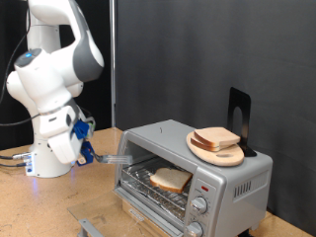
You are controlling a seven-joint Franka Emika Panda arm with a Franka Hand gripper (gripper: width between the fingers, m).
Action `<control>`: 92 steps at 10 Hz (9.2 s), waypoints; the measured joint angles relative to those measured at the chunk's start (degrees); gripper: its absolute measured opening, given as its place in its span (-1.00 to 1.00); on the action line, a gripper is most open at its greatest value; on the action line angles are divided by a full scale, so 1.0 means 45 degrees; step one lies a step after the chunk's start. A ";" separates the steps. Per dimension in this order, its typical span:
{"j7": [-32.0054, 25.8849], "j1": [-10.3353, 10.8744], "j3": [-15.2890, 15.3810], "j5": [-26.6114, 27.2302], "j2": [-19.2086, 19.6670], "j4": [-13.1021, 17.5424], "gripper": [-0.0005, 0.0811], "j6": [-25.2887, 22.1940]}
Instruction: Make a piece of toast with the oven
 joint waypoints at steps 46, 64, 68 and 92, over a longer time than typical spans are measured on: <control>0.3161 0.2400 0.4727 0.3933 -0.1186 0.1443 0.99 0.0693; -0.0672 0.0911 -0.0812 0.4235 -0.3406 0.0713 0.99 -0.3400; -0.2466 0.0096 -0.2778 0.3316 -0.3425 0.0717 0.99 -0.4683; -0.5330 -0.0148 -0.3015 -0.1878 0.0012 0.2967 0.99 -0.6694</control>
